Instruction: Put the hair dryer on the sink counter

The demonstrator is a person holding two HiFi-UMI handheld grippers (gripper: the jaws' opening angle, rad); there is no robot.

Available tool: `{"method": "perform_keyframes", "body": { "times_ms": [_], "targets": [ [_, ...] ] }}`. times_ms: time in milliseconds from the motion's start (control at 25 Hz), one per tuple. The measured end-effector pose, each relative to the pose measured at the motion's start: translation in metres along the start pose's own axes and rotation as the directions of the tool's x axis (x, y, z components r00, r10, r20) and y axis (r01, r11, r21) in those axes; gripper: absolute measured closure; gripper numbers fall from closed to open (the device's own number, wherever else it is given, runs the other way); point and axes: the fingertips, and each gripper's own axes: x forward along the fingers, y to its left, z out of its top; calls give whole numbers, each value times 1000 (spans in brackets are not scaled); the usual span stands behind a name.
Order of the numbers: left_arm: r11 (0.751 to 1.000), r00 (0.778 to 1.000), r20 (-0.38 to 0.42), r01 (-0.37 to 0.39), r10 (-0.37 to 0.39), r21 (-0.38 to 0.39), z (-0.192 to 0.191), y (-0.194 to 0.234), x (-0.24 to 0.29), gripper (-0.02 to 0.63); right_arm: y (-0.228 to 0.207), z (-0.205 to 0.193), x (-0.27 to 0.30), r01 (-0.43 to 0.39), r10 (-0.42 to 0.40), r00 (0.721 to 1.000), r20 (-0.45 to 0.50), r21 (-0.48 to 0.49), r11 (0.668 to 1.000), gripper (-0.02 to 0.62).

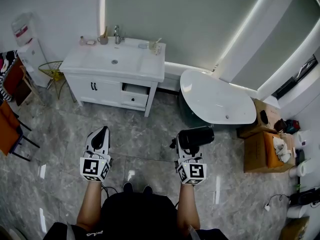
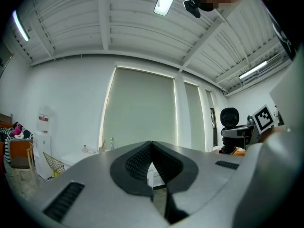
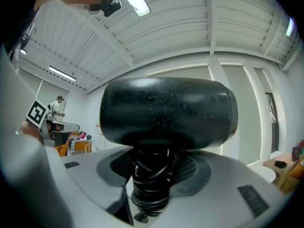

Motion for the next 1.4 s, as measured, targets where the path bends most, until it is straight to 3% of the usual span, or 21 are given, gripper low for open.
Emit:
{"method": "perform_keyframes", "body": {
  "times_ms": [680, 1400],
  "targets": [
    [998, 998, 20, 66, -66, -12, 6, 37, -6, 583, 44, 13, 9, 16, -16, 1000, -4, -37, 999, 383],
    [1000, 1000, 24, 14, -13, -13, -5, 74, 42, 583, 29, 6, 83, -12, 12, 1000, 6, -44, 999, 383]
  ]
}}
